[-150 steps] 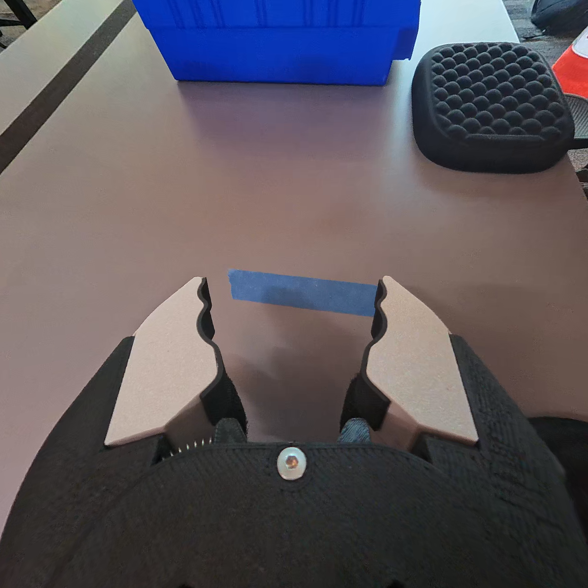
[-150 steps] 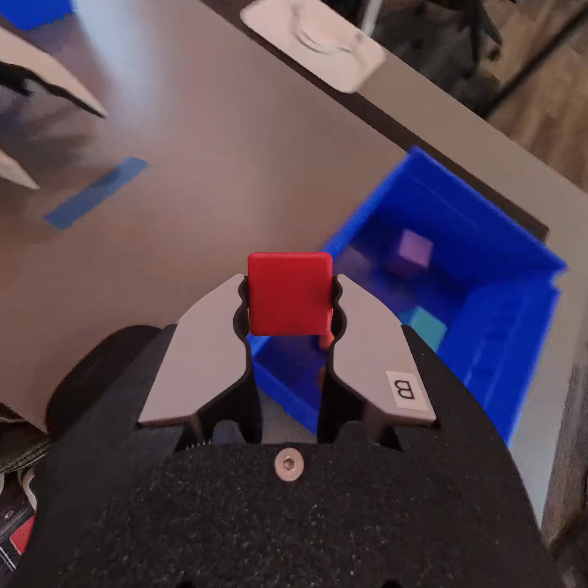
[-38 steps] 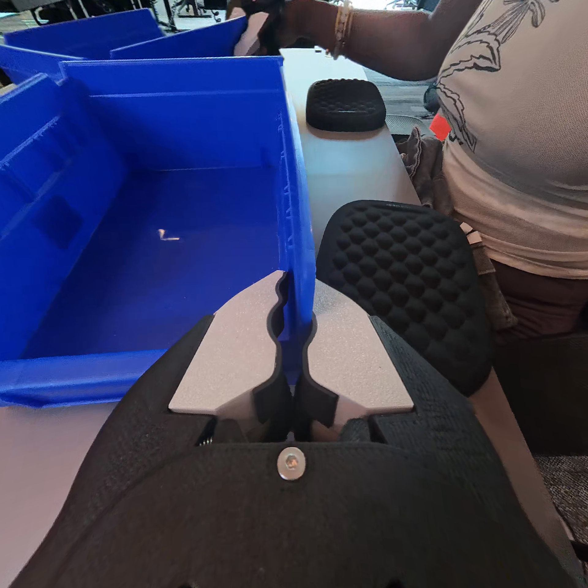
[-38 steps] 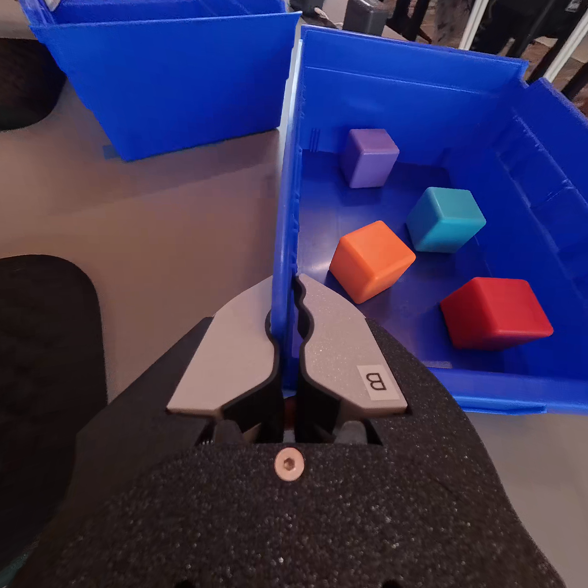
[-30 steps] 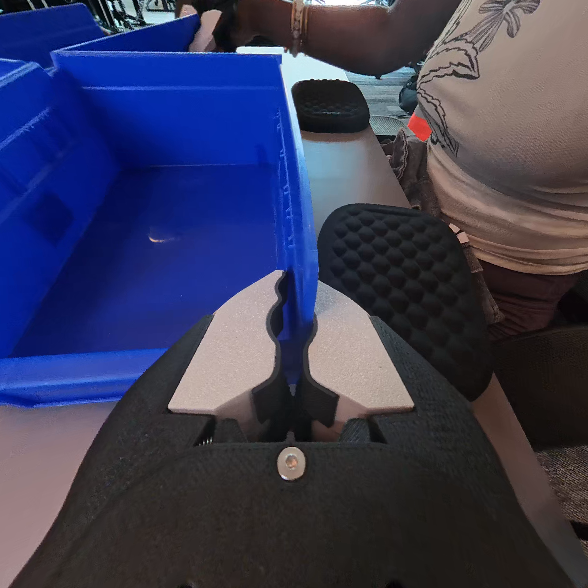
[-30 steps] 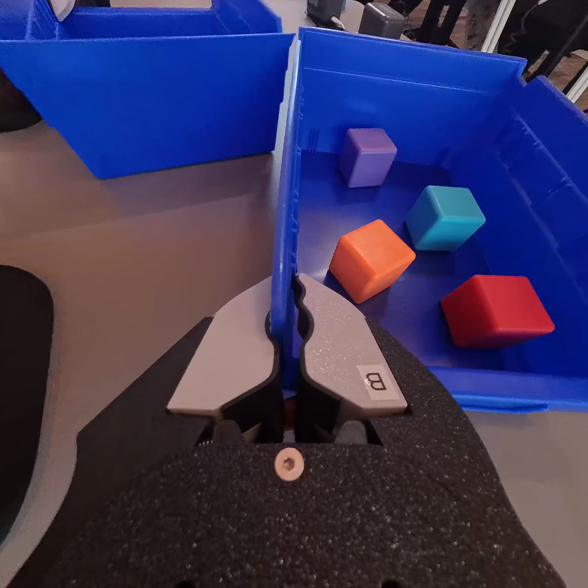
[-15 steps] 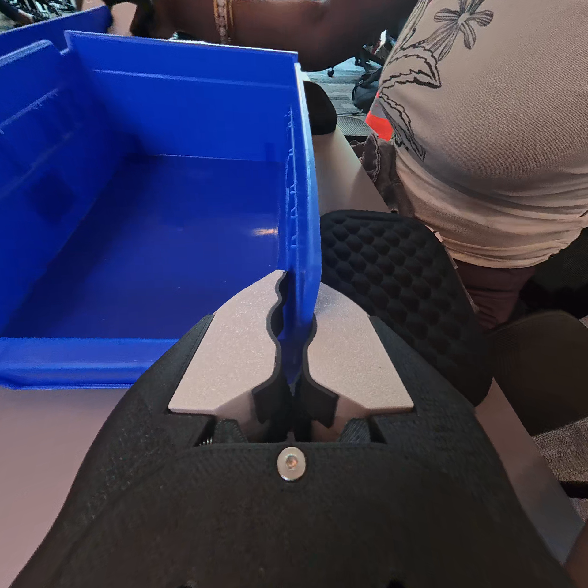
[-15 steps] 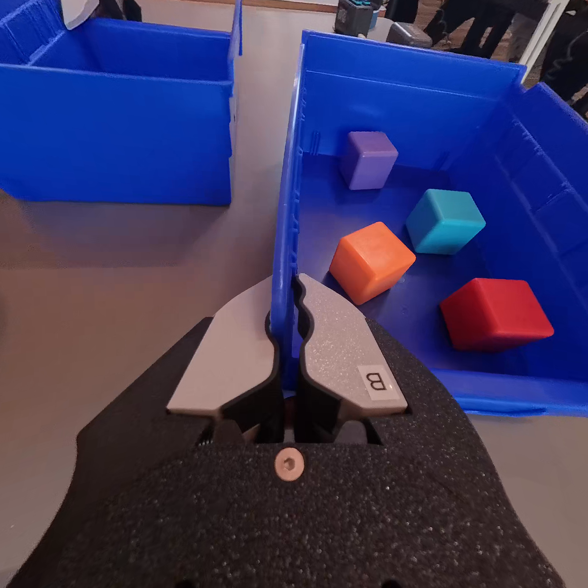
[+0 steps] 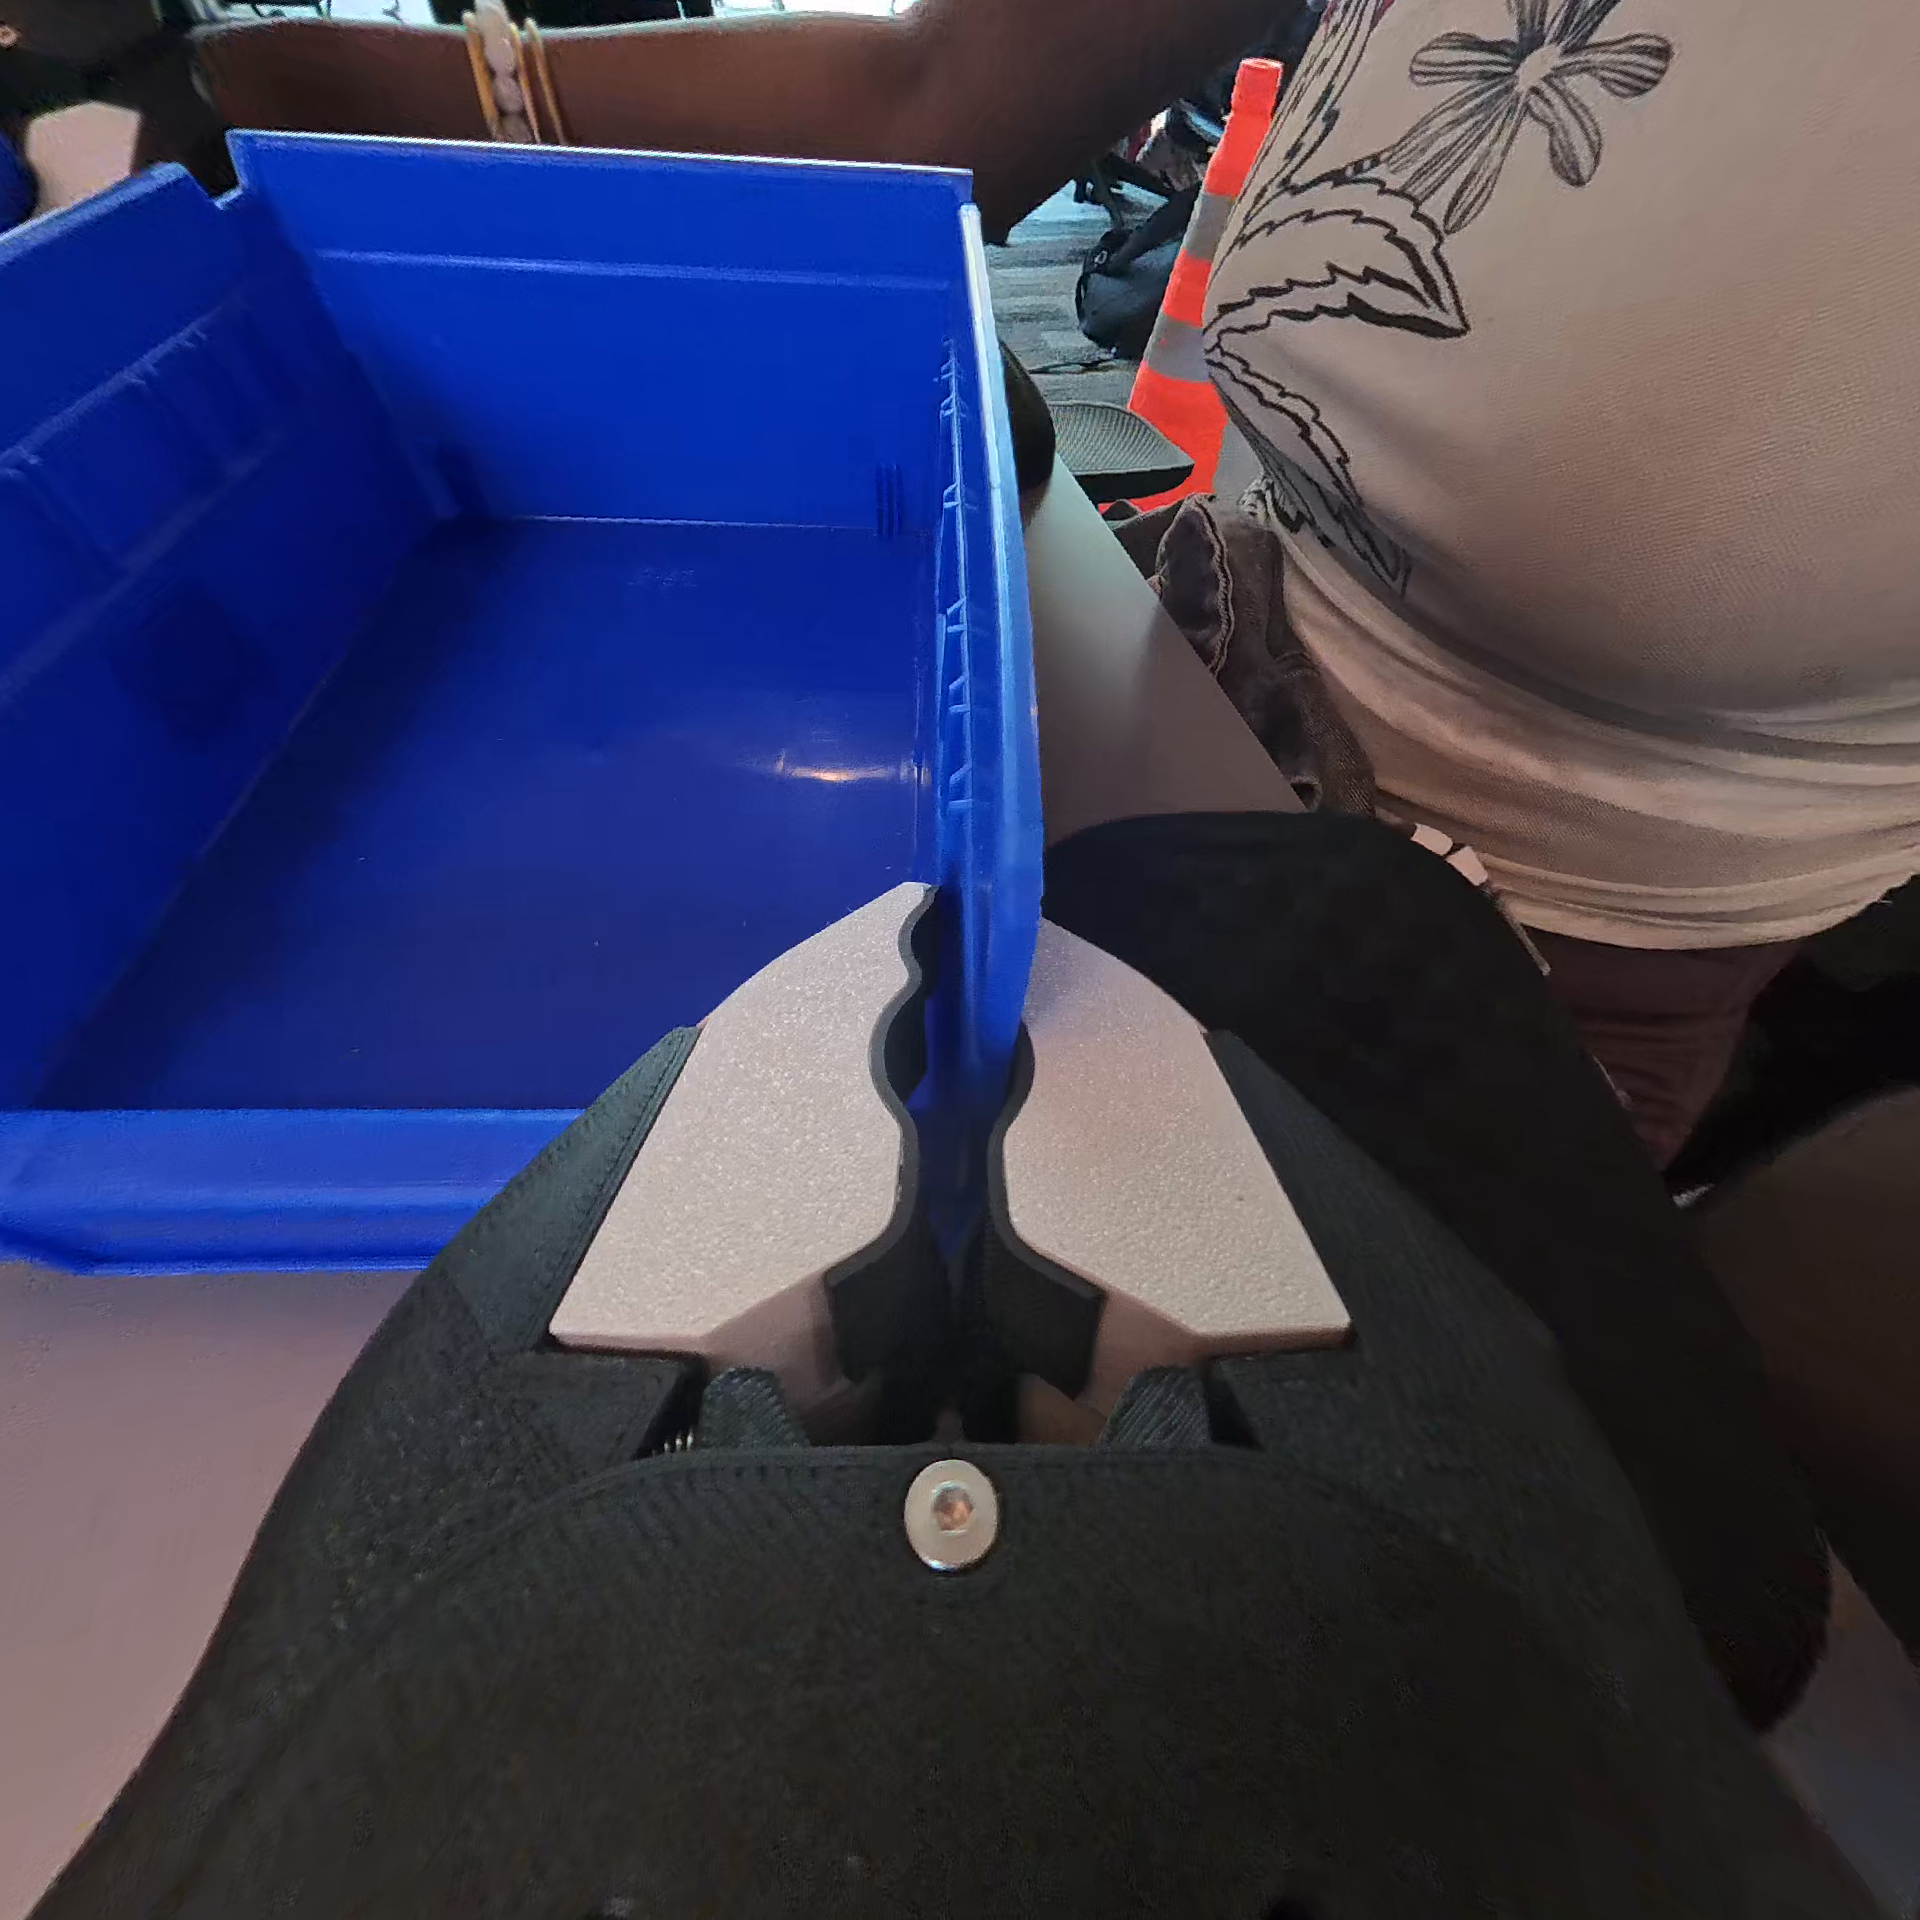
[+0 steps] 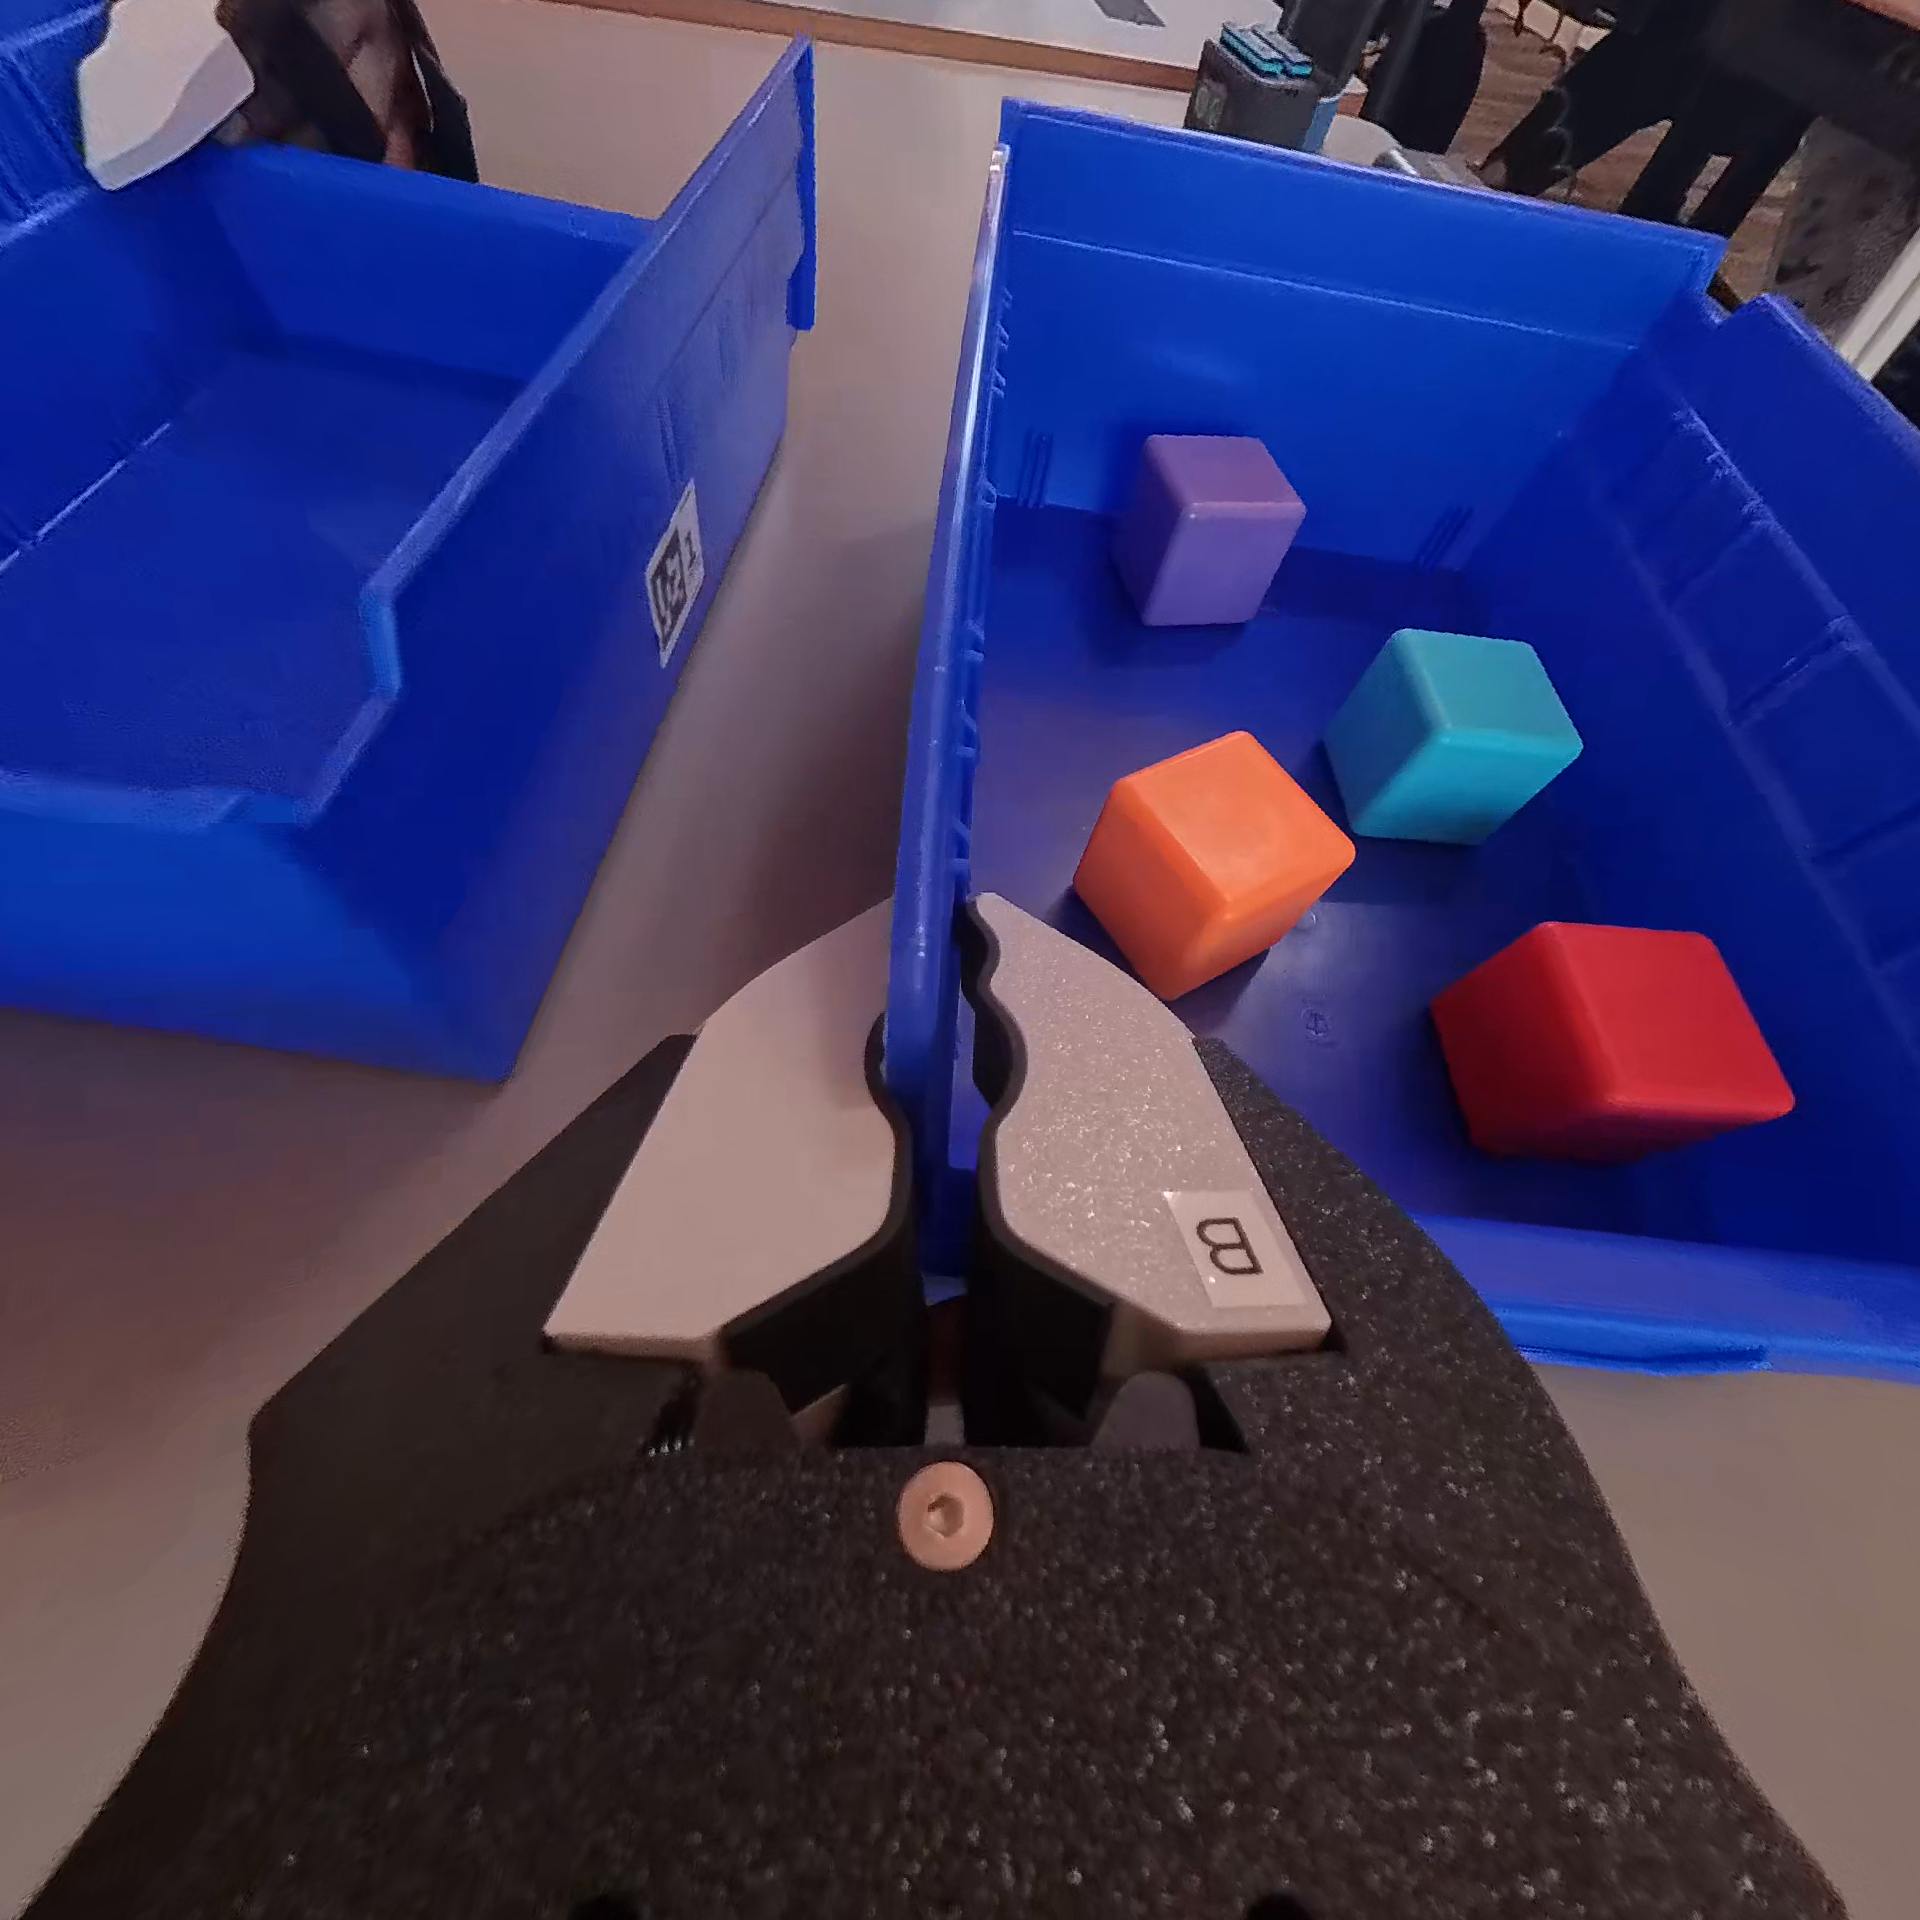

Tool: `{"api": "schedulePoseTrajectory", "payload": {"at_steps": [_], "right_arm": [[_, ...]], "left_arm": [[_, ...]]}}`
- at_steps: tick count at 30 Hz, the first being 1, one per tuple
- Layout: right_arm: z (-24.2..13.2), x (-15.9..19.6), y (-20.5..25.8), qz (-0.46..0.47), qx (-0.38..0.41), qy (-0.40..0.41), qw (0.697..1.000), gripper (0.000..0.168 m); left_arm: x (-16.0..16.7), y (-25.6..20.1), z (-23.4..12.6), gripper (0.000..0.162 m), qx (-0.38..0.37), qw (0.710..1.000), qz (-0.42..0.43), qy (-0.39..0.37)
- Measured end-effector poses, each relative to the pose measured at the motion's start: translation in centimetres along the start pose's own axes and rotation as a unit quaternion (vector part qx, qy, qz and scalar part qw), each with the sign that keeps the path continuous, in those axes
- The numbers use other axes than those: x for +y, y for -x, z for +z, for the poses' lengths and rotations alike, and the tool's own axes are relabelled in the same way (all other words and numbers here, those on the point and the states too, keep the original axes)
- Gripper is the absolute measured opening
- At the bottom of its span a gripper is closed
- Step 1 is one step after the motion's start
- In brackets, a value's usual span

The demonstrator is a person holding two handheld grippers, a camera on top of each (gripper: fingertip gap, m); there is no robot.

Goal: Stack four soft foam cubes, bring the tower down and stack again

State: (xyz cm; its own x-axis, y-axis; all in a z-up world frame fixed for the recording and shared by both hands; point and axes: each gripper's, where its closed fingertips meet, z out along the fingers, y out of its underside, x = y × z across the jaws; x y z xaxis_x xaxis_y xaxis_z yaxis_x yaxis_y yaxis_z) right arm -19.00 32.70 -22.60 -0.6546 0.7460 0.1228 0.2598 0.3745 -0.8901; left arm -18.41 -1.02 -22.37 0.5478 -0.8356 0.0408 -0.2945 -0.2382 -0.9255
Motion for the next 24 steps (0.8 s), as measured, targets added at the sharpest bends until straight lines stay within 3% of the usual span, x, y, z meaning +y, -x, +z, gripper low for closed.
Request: {"api": "schedulePoseTrajectory", "payload": {"at_steps": [9, 11, 13, 15, 18, 20, 24], "right_arm": [[1.9, -0.8, -0.7, -0.012, -0.013, 0.003, 1.0, 0.006], [1.8, -0.5, -0.9, -0.013, -0.011, 0.023, 1.0, 0.006], [1.2, -0.2, -1.8, -0.002, 0.022, 0.052, 0.998, 0.028], [-0.3, -0.8, -2.2, 0.018, 0.052, 0.061, 0.997, 0.056], [-3.5, -3.2, -2.1, 0.037, 0.112, 0.058, 0.991, 0.064], [-5.2, -5.3, -0.2, 0.042, 0.13, 0.06, 0.989, 0.068], [-5.9, -7.6, 8.1, 0.071, 0.086, 0.12, 0.987, 0.071]], "left_arm": [[-0.8, 0.0, 1.7, 0.005, -0.021, 1.0, 0.011, -0.004], [-1.3, -0.4, 1.5, 0.016, -0.01, 1.0, -0.009, -0.017], [-2.5, -0.2, 0.6, 0.049, -0.016, 0.998, -0.044, -0.05], [-3.8, 0.8, -1.2, 0.053, -0.05, 0.995, -0.046, -0.08], [-5.2, 3.0, -4.1, 0.057, -0.126, 0.988, 0.009, -0.084], [-6.5, 5.2, -6.1, 0.057, -0.189, 0.978, 0.041, -0.084], [-10.7, 5.1, -8.2, 0.055, -0.129, 0.979, 0.034, -0.153]]}}
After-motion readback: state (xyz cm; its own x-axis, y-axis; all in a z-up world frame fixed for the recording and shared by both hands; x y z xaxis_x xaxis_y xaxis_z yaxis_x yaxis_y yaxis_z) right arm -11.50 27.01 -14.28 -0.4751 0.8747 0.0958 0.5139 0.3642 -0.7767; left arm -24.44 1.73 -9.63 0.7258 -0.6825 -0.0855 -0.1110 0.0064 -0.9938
